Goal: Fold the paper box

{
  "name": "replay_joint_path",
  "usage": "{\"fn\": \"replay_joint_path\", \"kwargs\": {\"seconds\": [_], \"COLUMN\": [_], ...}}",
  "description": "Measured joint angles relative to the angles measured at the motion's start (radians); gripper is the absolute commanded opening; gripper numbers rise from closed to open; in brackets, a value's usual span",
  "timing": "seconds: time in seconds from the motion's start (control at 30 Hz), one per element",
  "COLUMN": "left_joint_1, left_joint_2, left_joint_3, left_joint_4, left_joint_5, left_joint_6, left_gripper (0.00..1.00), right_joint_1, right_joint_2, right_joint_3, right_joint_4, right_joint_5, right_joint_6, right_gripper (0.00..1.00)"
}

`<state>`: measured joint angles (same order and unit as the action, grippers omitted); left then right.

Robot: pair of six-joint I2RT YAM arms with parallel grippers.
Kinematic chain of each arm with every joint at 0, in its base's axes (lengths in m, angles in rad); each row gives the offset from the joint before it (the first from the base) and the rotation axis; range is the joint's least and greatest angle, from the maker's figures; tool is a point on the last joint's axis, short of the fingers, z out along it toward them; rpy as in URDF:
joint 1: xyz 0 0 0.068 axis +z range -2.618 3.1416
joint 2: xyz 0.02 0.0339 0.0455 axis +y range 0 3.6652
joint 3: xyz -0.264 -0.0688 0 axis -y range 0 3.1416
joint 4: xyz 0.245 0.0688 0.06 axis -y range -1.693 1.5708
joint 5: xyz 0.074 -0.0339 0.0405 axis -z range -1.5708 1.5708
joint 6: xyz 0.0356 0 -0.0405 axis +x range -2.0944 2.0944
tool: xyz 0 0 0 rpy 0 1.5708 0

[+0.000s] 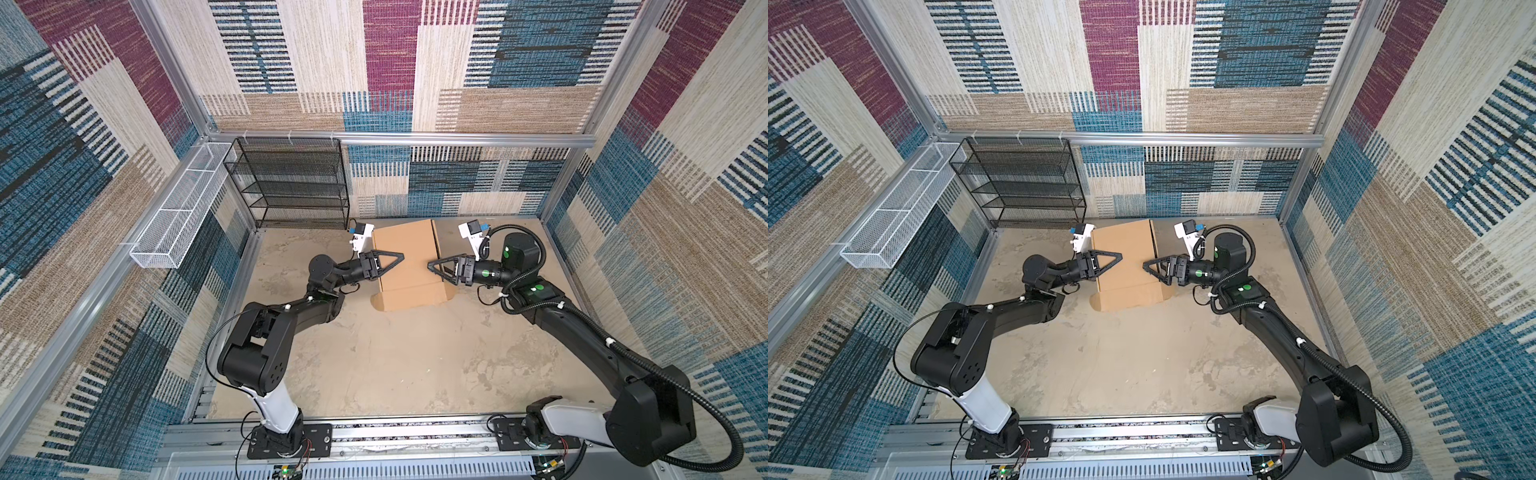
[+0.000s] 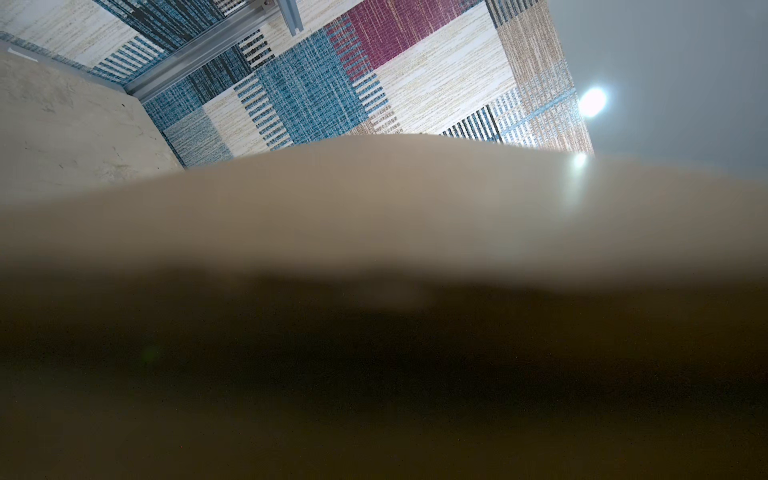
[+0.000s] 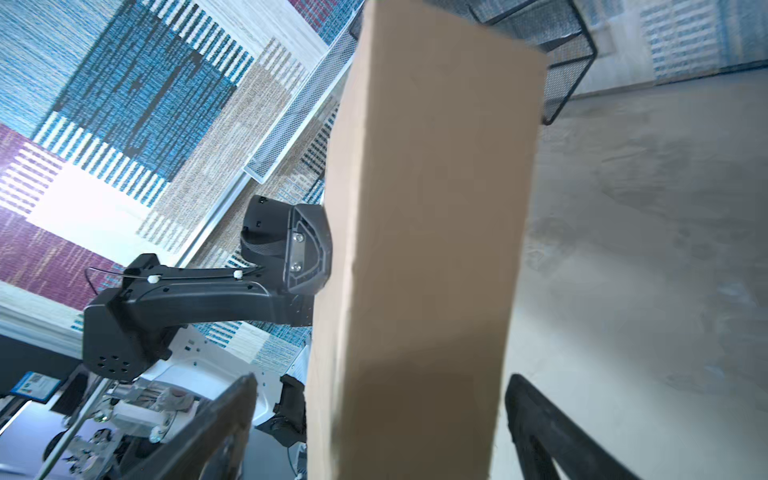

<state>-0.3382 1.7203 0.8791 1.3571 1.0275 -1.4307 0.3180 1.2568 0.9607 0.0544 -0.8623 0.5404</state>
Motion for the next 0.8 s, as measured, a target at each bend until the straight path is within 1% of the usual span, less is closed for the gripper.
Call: {"fn": "replay_joint_path", "kwargs": {"seconds": [0.2,0.33,0.47,0.63,0.7,0.8], "left_joint_1": [0.058,0.112,0.157,0.184,0.189,0.192], "left_joint_2": [-0.013,-0.013,-0.013,-0.013,-0.013,-0.003], "left_joint_3": [0.0,-0.008,-0.021,-0.038,-0.055,-0.081], "left_joint_4": [0.0,0.001,0.001,0.005,0.006,0.008], "left_joint_5": [0.008,0.018,0.023,0.021,0.016,0.0], "left_joint_6": [-0.079,-0.16,-0.241,-0.351,-0.384,-0.438], "left_gripper": [0.2,0.2,0.19,0.18,0.17,0.15], "right_joint_1": [-0.018,-0.019,-0.019,-0.019,-0.019,-0.019], "right_joint_2": [-0.092,-0.139,-0.146,-0.146,-0.146,-0.147], "right_joint_3": [-0.001,-0.01,-0.028,-0.061,-0.086,-0.127], "right_joint_4": [-0.064,-0.059,-0.044,-0.005,0.021,0.055], "right_joint_5": [0.137,0.254,0.337,0.392,0.395,0.383], "right_joint_6": [-0.117,-0.212,-0.303,-0.4,-0.44,-0.494], "right_gripper": [0.97,0.97,0.97,0.97,0.99,0.99]}}
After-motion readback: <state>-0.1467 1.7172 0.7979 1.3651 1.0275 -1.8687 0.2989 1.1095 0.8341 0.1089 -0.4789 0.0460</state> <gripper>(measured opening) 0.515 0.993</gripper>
